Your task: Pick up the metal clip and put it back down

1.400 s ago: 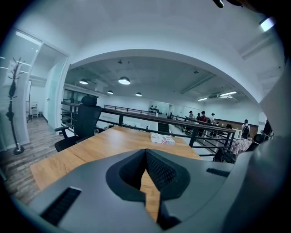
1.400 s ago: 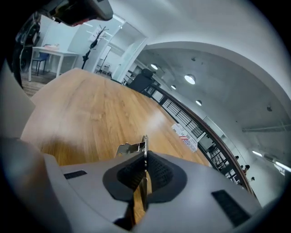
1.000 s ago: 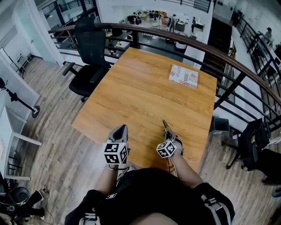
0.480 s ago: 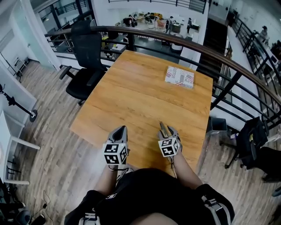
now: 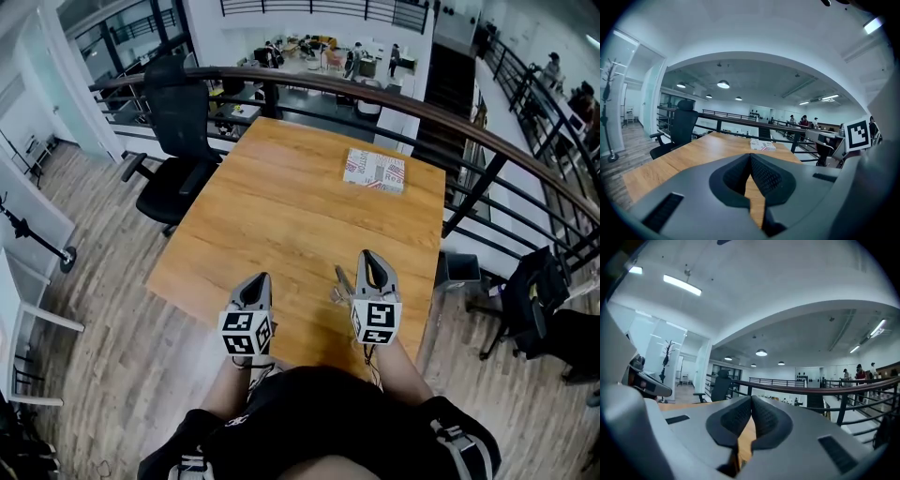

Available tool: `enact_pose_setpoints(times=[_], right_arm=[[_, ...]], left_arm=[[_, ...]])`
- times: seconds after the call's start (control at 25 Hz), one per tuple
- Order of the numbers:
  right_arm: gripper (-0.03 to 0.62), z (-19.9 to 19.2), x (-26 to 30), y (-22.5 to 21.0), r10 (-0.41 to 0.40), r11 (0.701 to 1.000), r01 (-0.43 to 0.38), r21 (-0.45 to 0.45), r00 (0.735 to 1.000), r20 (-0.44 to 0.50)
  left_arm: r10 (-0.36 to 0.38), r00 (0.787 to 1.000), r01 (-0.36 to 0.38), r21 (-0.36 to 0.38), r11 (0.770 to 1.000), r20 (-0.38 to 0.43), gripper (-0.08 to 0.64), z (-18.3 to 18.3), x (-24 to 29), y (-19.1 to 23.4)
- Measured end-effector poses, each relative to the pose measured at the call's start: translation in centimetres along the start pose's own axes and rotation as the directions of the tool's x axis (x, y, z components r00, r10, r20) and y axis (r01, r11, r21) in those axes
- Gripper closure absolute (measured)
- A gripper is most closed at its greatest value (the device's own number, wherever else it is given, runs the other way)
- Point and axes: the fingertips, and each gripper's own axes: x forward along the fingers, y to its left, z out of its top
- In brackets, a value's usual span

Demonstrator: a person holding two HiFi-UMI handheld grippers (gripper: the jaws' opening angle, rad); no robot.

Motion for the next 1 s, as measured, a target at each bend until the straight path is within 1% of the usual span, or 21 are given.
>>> enact_pose_setpoints(times=[0.08,0.24,0.32,0.48,0.72,1.0], right_arm=[[0.578,-0.4,-0.4,-0.2,0.010,0.999,-0.009,0.046,1.000,-0.025],[0.580,-1.7,-0.8,0.0,0.062,0.991,-0.055,0.122,0.997,-0.054],[0.580,-1.8,-1.0,0.1,0.066,0.992,-0.060,0.116,0.996,-0.055],[0.580,-1.4,-0.8,0.9,0.077,0.995,-0.075,0.059,0.996,-0.040],[0.580,-1.5,-0.8,1.9,0.088,0.994,-0.084,0.072,0.994,-0.062],[0.580,-1.5,-0.9,2.8,0.088,0.994,-0.083,0.073,0.994,-0.065]], left_arm=[[-0.002,1.000,0.002,0.001,1.000,0.003,0.546,0.0,-0.2,-0.1],[-0.005,1.000,0.005,0.002,1.000,0.004,0.546,0.1,-0.4,-0.2],[-0.003,1.000,0.003,0.003,1.000,0.002,0.546,0.1,-0.4,-0.2],[0.003,1.000,-0.003,0.001,1.000,0.000,0.546,-0.1,-0.3,0.1],[0.004,1.000,-0.004,-0.003,1.000,0.000,0.546,-0.1,-1.0,0.6],[-0.002,1.000,0.002,-0.007,1.000,-0.001,0.546,-0.2,-1.4,1.3]])
